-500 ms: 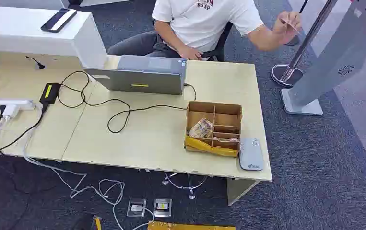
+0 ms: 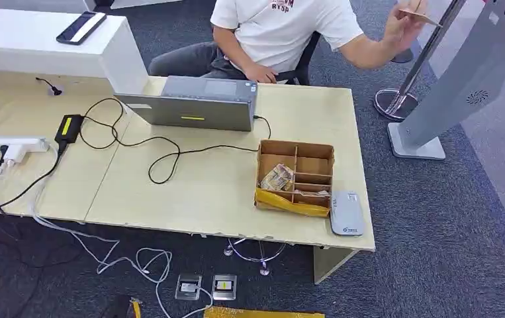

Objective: Pass the card to the sensor for recognition and then transmit it.

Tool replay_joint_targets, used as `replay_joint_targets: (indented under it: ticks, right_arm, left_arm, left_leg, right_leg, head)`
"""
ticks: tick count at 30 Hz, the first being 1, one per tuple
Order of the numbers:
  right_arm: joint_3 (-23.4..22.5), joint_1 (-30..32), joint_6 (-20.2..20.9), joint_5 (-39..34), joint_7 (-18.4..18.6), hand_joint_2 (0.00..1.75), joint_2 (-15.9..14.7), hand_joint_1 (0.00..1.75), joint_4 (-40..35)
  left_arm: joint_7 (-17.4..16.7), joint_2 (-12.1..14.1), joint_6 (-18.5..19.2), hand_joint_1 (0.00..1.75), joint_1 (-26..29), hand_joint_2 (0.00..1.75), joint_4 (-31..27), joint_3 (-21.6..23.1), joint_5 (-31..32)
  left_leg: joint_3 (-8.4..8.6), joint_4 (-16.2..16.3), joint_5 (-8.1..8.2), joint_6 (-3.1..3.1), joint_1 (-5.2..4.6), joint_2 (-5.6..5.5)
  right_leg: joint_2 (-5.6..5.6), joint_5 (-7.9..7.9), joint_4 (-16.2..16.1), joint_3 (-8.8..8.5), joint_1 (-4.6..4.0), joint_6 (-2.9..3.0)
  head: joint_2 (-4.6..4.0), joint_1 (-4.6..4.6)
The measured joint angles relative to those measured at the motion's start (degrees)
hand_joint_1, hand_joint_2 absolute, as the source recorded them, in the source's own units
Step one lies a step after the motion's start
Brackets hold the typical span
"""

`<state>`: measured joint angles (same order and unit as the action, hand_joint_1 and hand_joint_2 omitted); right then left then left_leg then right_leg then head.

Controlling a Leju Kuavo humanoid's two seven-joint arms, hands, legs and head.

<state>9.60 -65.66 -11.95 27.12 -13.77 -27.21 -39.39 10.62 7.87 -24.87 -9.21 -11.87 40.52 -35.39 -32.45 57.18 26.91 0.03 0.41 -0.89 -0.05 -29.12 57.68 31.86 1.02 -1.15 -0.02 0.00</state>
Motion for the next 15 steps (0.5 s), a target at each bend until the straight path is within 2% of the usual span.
replay_joint_targets:
  ticks: [8,15]
  right_arm:
    - [10.6,3.65,1.03,2.89,-0.11,1.75,2.95,0.0,-9.2]
    - [15.38,4.57,1.24,7.06,-1.27,1.75,4.92,0.0,-11.31]
  left_arm:
    - [0.0,0.7,1.0,0.0,-0.01,1.75,0.0,0.35,-0.02]
    - [0.0,0.9,1.03,0.0,0.14,1.75,0.0,0.52,-0.07]
  left_leg:
    - [-0.02,-0.01,0.0,-0.01,0.01,-0.04]
    - [-0.03,-0.01,0.0,-0.01,0.01,-0.03]
  right_leg:
    - [-0.04,0.0,0.0,0.02,-0.01,0.01]
    - [-0.02,-0.01,0.0,0.02,-0.01,0.01]
  head:
    - [0.02,0.0]
    - [0.0,0.02]
